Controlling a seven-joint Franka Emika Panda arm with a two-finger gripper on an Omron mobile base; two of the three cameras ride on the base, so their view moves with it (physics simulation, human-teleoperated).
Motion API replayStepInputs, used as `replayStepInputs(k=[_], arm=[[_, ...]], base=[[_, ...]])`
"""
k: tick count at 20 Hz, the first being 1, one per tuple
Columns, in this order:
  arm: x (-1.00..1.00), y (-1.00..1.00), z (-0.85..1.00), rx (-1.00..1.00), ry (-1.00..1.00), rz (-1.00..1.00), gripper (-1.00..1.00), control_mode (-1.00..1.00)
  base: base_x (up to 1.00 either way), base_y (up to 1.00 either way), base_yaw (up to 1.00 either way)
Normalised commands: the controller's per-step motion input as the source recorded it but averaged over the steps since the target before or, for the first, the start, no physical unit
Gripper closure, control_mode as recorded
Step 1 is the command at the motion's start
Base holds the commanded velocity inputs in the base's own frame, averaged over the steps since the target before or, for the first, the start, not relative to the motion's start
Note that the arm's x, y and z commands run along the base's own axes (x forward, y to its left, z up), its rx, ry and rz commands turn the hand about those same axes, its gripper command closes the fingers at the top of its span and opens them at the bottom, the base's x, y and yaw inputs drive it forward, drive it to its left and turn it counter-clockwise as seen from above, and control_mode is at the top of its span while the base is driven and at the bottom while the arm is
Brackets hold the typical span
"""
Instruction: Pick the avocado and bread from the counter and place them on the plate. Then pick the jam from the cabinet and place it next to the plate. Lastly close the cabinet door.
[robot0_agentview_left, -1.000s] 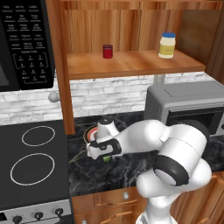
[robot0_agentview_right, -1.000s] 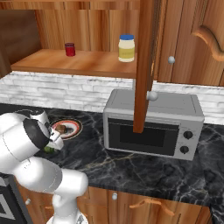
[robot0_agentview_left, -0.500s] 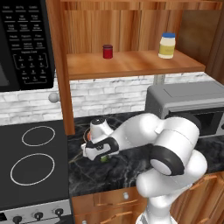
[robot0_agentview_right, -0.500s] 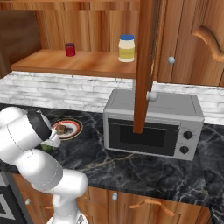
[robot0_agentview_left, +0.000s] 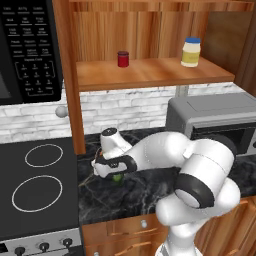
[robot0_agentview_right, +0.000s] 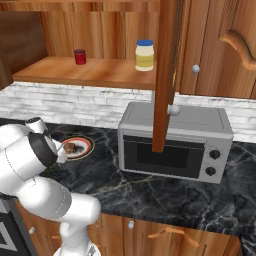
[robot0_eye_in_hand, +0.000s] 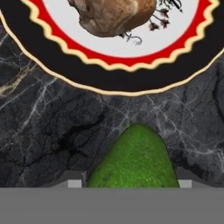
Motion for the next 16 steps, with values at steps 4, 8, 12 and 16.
replayStepInputs(k=[4, 8, 12, 16], arm=[[-0.19, -0.3, 0.34, 0.04, -0.03, 0.0, 1.0, -1.0], [-0.02, -0.31, 0.27, 0.03, -0.06, -0.01, 1.0, -1.0], [0.0, -0.28, 0.26, 0.02, -0.16, -0.02, 1.0, -1.0], [0.0, -0.24, 0.29, 0.03, -0.18, 0.0, 1.0, -1.0]], base=[[0.0, 0.0, 0.0], [0.0, 0.0, 0.0], [0.0, 0.0, 0.0], [0.0, 0.0, 0.0]])
